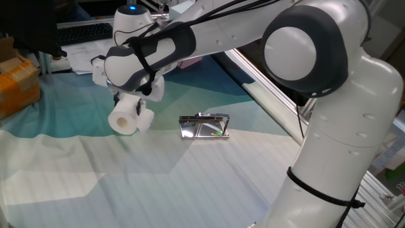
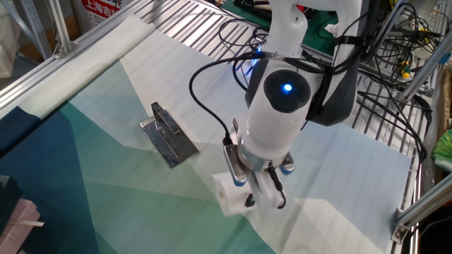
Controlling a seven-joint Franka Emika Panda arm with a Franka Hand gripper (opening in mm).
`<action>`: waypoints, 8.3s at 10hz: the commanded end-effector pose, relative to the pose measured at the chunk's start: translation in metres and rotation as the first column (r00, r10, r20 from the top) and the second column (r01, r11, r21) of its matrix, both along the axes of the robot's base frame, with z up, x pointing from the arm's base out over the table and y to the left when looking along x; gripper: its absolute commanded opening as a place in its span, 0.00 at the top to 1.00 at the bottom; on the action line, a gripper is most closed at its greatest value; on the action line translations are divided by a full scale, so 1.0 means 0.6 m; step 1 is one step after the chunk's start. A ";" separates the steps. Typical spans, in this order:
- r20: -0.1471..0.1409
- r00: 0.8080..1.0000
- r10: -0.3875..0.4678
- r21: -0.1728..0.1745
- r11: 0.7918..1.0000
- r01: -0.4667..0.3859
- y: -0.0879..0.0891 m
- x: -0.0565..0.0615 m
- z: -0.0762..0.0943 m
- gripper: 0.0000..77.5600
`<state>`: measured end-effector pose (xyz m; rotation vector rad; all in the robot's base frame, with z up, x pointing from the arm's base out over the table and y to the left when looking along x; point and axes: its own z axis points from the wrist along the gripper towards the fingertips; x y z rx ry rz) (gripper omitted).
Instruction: Put the toilet paper on its holder
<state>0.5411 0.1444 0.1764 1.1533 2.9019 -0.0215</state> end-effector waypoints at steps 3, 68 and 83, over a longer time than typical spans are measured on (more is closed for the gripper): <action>0.007 0.879 -0.477 0.020 0.879 0.477 -0.015 -0.037 -0.003 0.98; 0.023 0.513 -0.858 0.056 0.514 0.856 -0.300 -0.099 -0.064 0.98; 0.042 0.412 -0.910 0.061 0.414 0.908 -0.310 -0.100 -0.063 0.98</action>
